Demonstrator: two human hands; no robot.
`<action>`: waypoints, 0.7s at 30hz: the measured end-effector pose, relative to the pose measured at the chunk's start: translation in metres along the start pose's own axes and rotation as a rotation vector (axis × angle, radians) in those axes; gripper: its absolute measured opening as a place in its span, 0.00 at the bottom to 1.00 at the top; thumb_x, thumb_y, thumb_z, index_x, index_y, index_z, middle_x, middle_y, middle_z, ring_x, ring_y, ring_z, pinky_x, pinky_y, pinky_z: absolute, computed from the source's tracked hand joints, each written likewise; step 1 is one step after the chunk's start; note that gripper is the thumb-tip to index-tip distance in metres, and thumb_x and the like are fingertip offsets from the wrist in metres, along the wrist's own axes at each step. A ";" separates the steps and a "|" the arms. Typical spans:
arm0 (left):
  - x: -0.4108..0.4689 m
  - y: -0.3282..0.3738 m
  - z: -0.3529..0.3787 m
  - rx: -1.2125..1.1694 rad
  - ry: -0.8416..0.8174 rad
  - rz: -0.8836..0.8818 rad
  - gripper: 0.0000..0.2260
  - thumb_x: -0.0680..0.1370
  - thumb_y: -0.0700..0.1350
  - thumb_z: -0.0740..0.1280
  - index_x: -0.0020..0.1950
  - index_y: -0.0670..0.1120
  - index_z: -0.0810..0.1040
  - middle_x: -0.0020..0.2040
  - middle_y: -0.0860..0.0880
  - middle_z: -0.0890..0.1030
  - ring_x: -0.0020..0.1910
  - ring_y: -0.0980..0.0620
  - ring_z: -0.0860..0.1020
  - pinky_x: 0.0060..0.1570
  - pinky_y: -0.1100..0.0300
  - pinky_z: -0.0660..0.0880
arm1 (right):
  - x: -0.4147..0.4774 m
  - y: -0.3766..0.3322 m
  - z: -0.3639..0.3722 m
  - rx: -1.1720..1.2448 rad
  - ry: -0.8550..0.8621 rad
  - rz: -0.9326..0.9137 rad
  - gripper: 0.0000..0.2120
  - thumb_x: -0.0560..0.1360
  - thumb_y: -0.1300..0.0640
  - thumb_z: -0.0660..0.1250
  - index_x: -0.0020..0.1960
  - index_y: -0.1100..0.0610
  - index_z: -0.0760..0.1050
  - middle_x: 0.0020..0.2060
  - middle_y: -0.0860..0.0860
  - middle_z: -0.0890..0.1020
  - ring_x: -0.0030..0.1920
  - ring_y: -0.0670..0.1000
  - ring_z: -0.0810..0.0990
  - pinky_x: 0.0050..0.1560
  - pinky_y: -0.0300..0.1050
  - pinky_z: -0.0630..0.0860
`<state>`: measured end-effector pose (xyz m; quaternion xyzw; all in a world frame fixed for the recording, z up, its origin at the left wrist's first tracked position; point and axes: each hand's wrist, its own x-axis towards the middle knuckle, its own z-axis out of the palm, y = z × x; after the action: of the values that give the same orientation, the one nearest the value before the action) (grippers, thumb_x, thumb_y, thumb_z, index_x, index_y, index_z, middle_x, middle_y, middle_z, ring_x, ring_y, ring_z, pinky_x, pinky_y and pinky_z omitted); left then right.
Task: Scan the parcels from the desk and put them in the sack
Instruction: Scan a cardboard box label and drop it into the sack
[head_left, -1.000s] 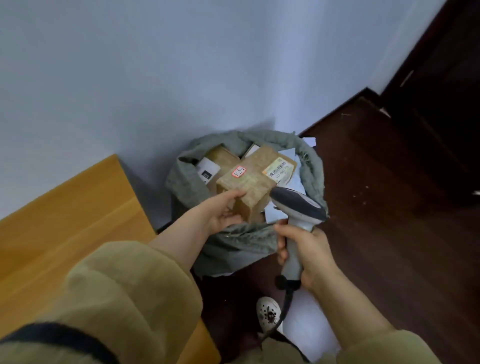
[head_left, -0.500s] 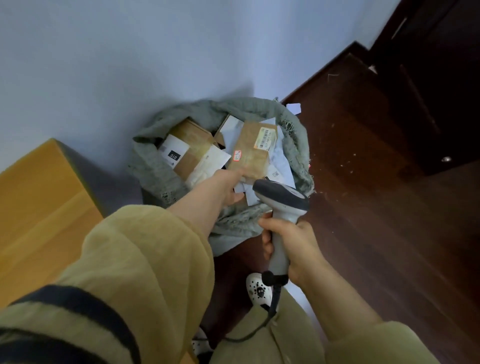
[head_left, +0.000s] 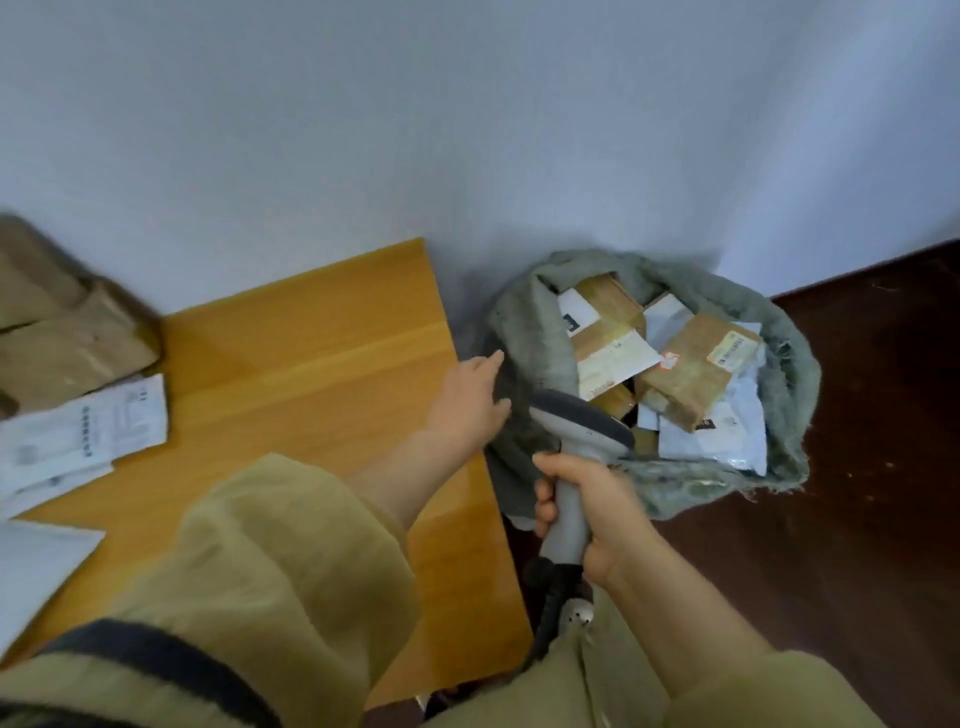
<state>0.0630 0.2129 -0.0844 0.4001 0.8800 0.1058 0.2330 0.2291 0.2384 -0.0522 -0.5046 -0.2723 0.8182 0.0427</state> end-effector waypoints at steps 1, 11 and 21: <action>-0.011 -0.022 -0.010 0.010 0.017 -0.040 0.28 0.79 0.47 0.64 0.77 0.47 0.58 0.74 0.45 0.65 0.72 0.43 0.63 0.68 0.51 0.64 | -0.002 0.006 0.018 -0.035 -0.030 0.008 0.10 0.74 0.63 0.69 0.35 0.60 0.72 0.26 0.54 0.73 0.21 0.50 0.70 0.24 0.41 0.68; -0.188 -0.240 -0.080 0.148 0.228 -0.501 0.26 0.80 0.50 0.60 0.77 0.50 0.57 0.75 0.48 0.62 0.75 0.46 0.55 0.74 0.49 0.50 | -0.037 0.111 0.211 -0.515 -0.414 0.087 0.03 0.75 0.63 0.68 0.42 0.61 0.76 0.26 0.54 0.74 0.22 0.50 0.69 0.26 0.42 0.68; -0.350 -0.413 -0.075 -0.137 0.411 -1.128 0.37 0.74 0.49 0.69 0.76 0.41 0.53 0.72 0.39 0.62 0.72 0.39 0.59 0.72 0.48 0.57 | -0.069 0.231 0.341 -0.868 -0.626 0.165 0.05 0.74 0.64 0.68 0.41 0.62 0.74 0.25 0.54 0.74 0.22 0.49 0.70 0.25 0.40 0.70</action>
<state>-0.0446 -0.3219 -0.0597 -0.1727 0.9746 0.0976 0.1039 0.0204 -0.1190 0.0074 -0.2278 -0.5444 0.7423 -0.3174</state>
